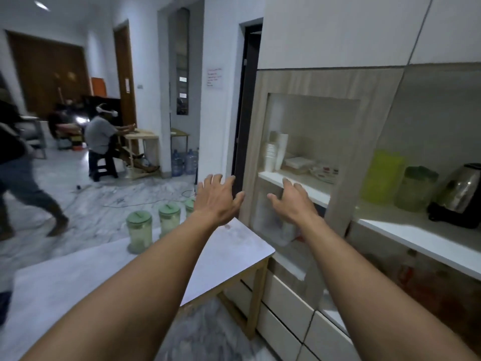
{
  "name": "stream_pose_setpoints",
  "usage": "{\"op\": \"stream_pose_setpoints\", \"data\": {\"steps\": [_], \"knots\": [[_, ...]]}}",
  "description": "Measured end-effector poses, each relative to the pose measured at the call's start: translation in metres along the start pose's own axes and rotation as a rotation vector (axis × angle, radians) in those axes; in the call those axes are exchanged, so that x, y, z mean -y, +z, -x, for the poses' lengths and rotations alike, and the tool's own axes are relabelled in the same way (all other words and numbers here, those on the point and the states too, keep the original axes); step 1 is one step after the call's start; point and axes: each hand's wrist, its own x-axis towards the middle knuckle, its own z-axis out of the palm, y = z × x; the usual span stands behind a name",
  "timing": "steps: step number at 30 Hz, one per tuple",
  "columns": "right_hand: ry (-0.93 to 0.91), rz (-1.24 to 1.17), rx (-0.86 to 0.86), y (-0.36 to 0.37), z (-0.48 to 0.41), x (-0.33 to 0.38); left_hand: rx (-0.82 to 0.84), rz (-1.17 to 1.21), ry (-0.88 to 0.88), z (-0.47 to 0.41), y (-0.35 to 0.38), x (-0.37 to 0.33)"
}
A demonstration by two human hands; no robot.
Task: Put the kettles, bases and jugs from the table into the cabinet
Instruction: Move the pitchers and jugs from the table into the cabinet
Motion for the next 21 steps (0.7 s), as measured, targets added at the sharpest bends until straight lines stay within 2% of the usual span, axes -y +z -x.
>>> {"op": "stream_pose_setpoints", "data": {"steps": [13,21], "knots": [[-0.246,0.014,0.166,0.167,-0.053,0.181,0.032,-0.130,-0.335,0.007,-0.017,0.225],[-0.311,-0.016,0.219,0.263,-0.079,0.240,0.104,-0.089,-0.433,0.004,0.014,0.314]]}}
